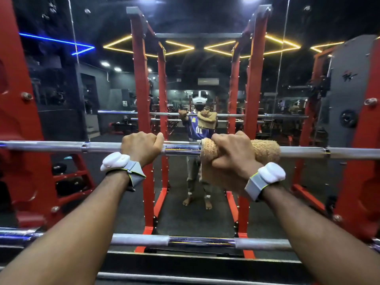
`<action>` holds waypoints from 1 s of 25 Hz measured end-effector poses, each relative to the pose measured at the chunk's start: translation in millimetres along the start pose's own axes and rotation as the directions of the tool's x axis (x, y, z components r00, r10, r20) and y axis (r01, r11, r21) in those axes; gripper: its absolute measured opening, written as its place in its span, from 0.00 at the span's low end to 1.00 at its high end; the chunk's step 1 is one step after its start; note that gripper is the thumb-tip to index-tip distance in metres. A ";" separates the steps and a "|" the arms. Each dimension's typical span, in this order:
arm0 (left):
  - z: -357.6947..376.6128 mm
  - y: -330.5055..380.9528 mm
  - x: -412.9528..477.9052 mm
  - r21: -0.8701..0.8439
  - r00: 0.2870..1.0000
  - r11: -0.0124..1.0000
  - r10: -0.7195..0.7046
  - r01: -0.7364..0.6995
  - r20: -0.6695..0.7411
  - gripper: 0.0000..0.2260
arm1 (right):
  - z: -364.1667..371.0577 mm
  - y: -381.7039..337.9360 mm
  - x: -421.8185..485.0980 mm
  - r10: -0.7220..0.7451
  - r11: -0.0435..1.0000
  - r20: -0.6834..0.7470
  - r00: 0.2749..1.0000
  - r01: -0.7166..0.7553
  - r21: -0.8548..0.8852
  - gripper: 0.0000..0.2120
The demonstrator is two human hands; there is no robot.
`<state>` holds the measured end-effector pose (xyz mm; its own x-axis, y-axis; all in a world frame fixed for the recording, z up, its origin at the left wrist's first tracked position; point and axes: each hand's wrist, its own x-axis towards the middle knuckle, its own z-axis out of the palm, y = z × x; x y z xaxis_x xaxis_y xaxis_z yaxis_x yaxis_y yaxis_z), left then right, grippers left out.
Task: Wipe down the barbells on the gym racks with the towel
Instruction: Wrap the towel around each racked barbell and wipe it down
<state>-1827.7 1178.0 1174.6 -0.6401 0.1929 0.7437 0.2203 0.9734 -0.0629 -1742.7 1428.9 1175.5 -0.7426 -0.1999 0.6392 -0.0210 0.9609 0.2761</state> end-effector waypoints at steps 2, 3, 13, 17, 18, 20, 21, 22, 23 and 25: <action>0.7 1.3 0.2 -0.016 1.000 1.000 0.010 -0.010 0.000 0.25 | 1.1 -4.1 -2.0 -0.002 1.000 -0.019 1.000 0.002 -0.008 0.16; 0.6 -0.2 0.0 -0.023 1.000 1.000 0.007 -0.007 -0.003 0.25 | -2.0 -3.7 6.1 -0.002 0.999 0.051 0.999 -0.001 0.053 0.16; -0.5 0.0 -2.0 -0.068 1.000 0.998 0.008 -0.009 -0.007 0.26 | 2.7 -17.5 5.0 -0.062 0.998 -0.057 0.996 0.061 -0.014 0.17; -3.0 -0.1 -1.6 -0.066 1.000 0.998 0.010 -0.009 0.008 0.26 | -7.2 -11.1 22.5 0.011 0.987 0.222 0.975 -0.045 0.152 0.20; -3.2 -0.8 -1.9 -0.065 1.000 0.998 0.016 -0.016 0.013 0.26 | -11.3 -9.5 27.1 0.017 0.975 0.314 0.949 -0.085 0.203 0.23; -3.4 -0.6 -3.0 -0.075 1.000 0.997 0.018 -0.017 0.018 0.26 | -16.0 -12.0 29.7 0.020 0.962 0.341 0.940 -0.111 0.250 0.22; -3.7 -0.1 -3.3 -0.081 1.000 0.997 0.014 -0.013 0.012 0.26 | -15.7 -14.4 27.1 0.020 0.969 0.288 0.957 -0.089 0.229 0.19; -3.5 0.5 -3.3 -0.082 1.000 0.997 0.009 -0.009 0.002 0.26 | -13.1 -16.6 23.8 0.009 0.984 0.206 0.978 -0.045 0.171 0.16; -3.5 1.1 -3.4 -0.077 1.000 0.997 0.006 -0.006 -0.004 0.26 | -9.3 -19.1 19.8 -0.013 0.996 0.118 0.993 0.002 0.095 0.15; -3.6 1.5 -3.4 -0.069 1.000 0.998 0.010 -0.010 0.001 0.26 | -2.4 -24.7 11.7 -0.051 0.999 -0.002 0.999 0.051 -0.004 0.16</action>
<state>-1822.5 1178.4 1174.4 -0.6383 0.2031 0.7425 0.2774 0.9604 -0.0242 -1749.2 1402.3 1177.9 -0.7391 -0.2488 0.6260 -0.0557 0.9487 0.3113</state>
